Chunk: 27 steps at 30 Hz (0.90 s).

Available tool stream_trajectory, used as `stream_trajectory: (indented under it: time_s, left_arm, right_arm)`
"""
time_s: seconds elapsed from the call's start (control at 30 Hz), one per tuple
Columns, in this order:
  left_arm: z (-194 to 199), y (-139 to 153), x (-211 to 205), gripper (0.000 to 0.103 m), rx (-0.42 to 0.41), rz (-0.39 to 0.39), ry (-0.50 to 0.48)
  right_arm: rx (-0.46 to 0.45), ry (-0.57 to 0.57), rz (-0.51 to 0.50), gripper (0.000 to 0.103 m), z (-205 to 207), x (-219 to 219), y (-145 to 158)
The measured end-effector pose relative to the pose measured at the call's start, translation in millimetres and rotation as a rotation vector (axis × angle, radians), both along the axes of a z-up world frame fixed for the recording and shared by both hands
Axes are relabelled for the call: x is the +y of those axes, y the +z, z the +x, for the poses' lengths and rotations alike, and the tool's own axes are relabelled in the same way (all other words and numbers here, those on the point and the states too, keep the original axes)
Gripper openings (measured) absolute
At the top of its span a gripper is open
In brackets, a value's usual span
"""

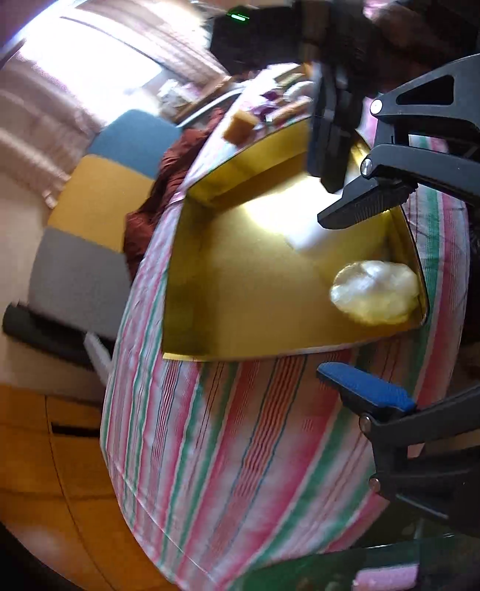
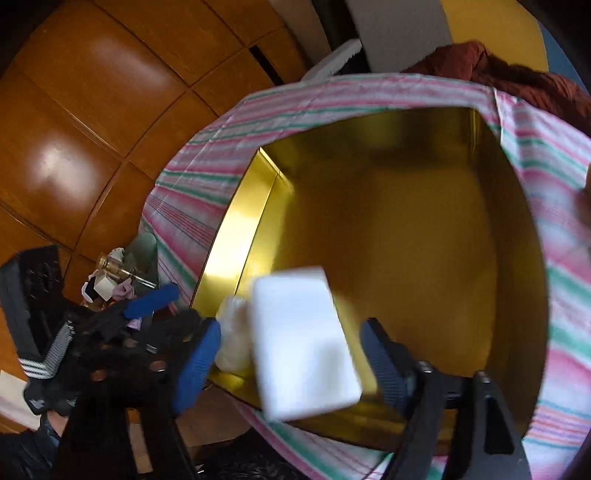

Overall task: Organize objects
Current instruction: 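Carry both items into the gold tray and open both grippers, then lift both grippers out of the tray toward the remaining items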

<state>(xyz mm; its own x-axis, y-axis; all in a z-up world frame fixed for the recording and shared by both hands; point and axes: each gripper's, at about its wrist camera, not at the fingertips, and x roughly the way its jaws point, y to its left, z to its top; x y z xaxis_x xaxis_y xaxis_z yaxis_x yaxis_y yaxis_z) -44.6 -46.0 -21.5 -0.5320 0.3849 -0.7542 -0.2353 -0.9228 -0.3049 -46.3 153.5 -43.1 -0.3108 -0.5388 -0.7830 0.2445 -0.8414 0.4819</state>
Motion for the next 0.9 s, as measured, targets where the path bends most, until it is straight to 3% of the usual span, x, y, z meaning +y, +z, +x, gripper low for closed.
stream_trajectory:
  time_s: [0.1,0.2,0.47,0.63,0.9]
  left_arm:
    - [0.9,7.3,-4.5,0.076,0.031,-0.016,0.040]
    - [4.0,14.2,-0.3,0.083,0.065,-0.048,0.067]
    - [24.2,31.9,25.3,0.099,0.210,-0.186,0.107]
    - [33.9,33.8,43.7,0.100,0.235,-0.211,0.067]
    - [46.7,29.0,78.1,0.102,0.244,-0.240,-0.027]
  right_arm:
    - [0.004,-0.014,0.034,0.081,5.2,-0.4,-2.5]
    - [0.036,-0.037,0.057,0.081,15.0,5.4,3.7]
    - [0.209,-0.172,0.225,0.082,43.5,30.5,31.7]
    - [0.283,-0.233,0.302,0.082,54.9,42.7,40.1]
    - [0.311,-0.297,0.353,0.087,64.5,66.8,40.9]
